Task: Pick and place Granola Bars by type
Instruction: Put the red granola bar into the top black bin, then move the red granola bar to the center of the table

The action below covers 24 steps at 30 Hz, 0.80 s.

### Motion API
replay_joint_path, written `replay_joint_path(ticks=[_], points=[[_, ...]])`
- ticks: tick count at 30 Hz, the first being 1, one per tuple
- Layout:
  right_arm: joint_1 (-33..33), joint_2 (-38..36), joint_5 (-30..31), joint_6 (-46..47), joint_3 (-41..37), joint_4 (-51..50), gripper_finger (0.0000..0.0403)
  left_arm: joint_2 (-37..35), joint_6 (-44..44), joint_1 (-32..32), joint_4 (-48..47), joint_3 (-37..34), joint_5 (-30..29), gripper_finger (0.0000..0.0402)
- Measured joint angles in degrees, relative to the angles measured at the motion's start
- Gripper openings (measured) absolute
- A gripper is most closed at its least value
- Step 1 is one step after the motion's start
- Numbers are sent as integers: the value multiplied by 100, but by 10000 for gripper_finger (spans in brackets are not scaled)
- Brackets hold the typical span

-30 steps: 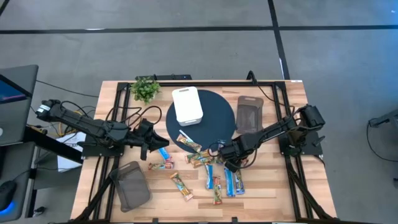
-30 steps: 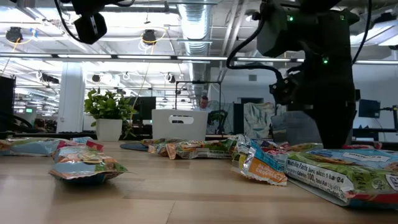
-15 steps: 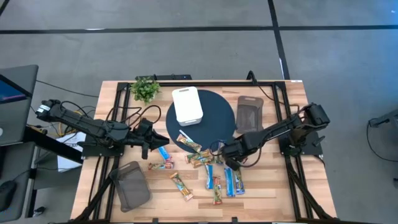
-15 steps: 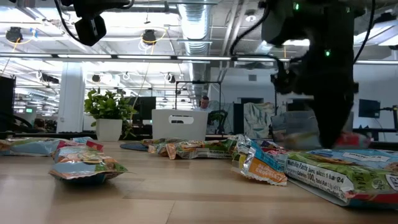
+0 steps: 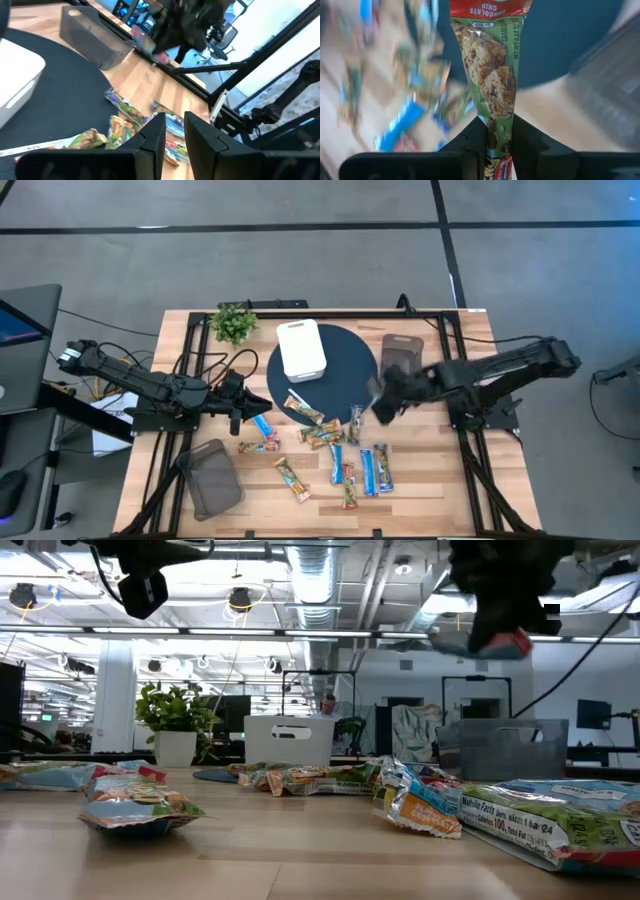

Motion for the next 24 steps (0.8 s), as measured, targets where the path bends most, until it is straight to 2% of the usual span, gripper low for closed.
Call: replay_joint_path(ticks=[3,7,12,16,20,24], points=[[-460,-427,345,155,1,-404,58,0,3,0,-19,0,-190,64],[-1247,-701,383,150,1,-1050,58,0,3,0,-20,0,-335,64],[-2240,-619,358,-328,1,-1463,58,0,3,0,-17,0,-380,64],[-2764,-302,141,-905,1,-1450,64,0,1,0,-13,0,-380,64],[-3065,99,80,-1191,1,-1456,93,0,-41,0,-13,0,-374,64],[-3159,374,138,-1294,1,-1452,142,0,-147,0,-47,0,-371,64]])
